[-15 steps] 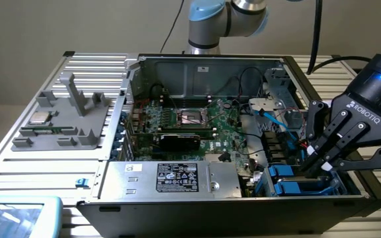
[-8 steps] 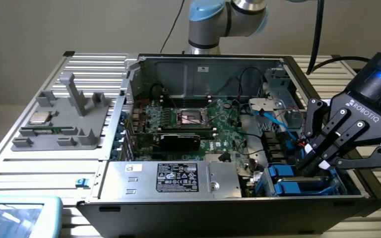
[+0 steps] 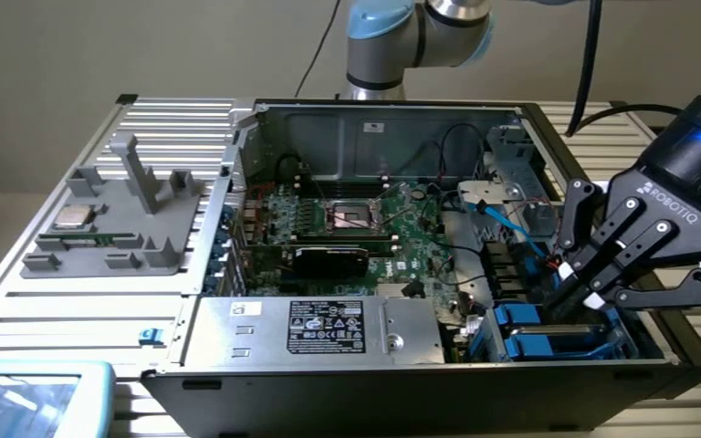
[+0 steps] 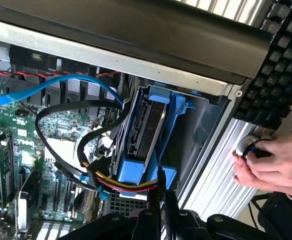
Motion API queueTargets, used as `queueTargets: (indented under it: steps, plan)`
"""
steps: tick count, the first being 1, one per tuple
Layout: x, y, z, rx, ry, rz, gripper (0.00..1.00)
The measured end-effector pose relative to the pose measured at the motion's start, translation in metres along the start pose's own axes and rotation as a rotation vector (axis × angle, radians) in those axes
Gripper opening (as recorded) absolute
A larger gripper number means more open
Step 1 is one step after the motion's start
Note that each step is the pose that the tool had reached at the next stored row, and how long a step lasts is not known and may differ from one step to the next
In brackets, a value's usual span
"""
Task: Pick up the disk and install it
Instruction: 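Insert the first disk wire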
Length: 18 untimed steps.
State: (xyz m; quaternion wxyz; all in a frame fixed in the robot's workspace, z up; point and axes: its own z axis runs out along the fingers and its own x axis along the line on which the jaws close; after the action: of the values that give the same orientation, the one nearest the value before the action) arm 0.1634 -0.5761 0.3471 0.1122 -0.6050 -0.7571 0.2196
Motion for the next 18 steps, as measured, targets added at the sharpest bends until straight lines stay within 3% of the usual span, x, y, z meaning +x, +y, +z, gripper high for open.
queueTargets:
  steps: [6,14,18]
  plan:
    - [0.0001,0.0004,0.0008,0.0100,0.0491,0.092,0.16]
    - [-0.0005,0.0029,0.0000,0.0121,0.0581,0.108,0.16]
    - [-0.0018,0.0083,-0.0018,0.0157,0.0596,0.109,0.16]
